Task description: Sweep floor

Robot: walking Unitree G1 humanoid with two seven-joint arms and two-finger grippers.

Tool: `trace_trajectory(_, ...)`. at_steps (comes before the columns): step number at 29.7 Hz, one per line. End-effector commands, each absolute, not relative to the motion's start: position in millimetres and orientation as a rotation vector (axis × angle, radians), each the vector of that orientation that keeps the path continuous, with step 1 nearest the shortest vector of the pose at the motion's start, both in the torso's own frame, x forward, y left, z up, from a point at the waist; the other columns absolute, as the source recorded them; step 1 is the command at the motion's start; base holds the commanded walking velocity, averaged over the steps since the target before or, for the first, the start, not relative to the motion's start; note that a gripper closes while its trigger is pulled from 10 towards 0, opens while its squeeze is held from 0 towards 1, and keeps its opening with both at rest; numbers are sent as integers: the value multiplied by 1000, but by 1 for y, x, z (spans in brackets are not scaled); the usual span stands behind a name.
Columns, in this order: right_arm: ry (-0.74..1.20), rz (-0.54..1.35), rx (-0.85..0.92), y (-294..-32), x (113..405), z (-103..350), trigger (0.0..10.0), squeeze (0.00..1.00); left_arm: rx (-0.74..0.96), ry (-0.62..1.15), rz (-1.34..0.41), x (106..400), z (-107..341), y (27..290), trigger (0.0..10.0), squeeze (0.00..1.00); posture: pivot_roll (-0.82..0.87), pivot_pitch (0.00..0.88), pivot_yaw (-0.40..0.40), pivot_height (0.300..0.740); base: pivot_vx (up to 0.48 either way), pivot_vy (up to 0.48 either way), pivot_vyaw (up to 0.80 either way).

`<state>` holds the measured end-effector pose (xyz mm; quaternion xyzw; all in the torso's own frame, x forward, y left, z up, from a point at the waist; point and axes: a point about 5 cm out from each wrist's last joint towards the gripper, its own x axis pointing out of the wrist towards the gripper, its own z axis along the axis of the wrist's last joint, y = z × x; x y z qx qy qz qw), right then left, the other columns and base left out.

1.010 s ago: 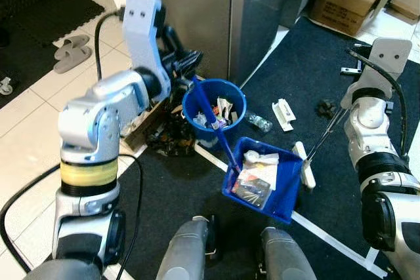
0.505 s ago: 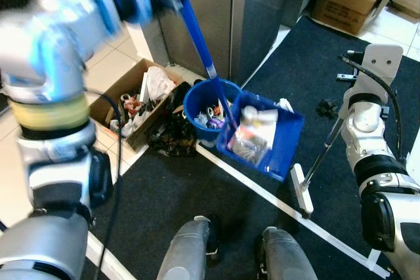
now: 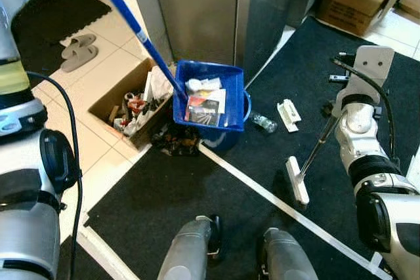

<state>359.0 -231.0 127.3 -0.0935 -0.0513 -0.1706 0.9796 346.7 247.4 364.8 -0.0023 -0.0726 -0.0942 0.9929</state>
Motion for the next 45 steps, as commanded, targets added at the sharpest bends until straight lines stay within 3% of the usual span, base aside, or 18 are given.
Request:
trace_trajectory(1,-151,-339,-184,-231,362,137,10000,0,31,-248,-160,341,379,251,10000,0,65,31,60,740,0,0,0)
trace_trajectory(45,-138,-353,-187,-235,360,135,10000,0,65,-282,-196,344,375,241,10000,0,60,33,62,740,447,0,0)
